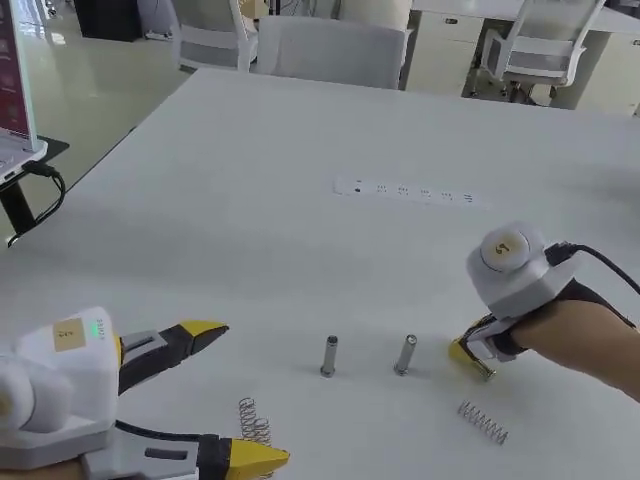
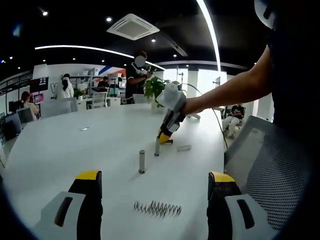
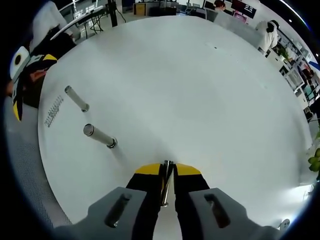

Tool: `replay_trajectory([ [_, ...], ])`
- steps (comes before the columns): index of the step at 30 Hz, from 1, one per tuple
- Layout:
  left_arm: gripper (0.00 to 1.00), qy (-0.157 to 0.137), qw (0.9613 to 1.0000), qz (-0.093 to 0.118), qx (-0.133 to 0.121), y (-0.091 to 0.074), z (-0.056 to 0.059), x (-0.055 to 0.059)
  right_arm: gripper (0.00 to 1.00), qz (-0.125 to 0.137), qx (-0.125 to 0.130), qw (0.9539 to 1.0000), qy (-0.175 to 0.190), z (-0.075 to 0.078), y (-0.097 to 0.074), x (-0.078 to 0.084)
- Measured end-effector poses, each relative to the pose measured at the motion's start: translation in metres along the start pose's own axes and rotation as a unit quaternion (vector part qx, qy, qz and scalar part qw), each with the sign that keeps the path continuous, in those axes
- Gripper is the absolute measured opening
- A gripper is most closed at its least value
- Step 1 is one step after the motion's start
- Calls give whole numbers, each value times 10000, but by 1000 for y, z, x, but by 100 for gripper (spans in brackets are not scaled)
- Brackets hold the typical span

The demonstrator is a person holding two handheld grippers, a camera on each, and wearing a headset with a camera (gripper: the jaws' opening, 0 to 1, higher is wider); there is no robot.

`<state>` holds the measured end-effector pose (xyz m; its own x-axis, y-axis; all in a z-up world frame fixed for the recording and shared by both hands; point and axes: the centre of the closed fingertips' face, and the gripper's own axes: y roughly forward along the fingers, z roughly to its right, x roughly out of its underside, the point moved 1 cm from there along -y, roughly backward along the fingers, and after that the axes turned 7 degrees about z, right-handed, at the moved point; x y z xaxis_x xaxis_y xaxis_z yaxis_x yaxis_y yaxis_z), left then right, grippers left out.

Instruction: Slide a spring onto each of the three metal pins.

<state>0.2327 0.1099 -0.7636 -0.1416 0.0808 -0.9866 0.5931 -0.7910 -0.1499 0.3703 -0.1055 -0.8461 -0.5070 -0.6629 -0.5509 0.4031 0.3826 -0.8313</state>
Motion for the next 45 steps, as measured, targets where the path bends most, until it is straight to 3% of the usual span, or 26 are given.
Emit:
replay_trajectory([
  [9,84,-14,10000,-16,2,1,0,1,6,-7,-64,9997,251,2,0,0],
  [15,84,-29,10000,17,-28,1,0,-1,4,168,-20,9992,361,5,-2,1],
  [26,83,49,10000,35,38,3,6,-7,4,69,117,9990,418,5,-3,1],
  [45,83,52,10000,32,48,4,5,-9,4,219,205,9986,446,6,-12,-1],
])
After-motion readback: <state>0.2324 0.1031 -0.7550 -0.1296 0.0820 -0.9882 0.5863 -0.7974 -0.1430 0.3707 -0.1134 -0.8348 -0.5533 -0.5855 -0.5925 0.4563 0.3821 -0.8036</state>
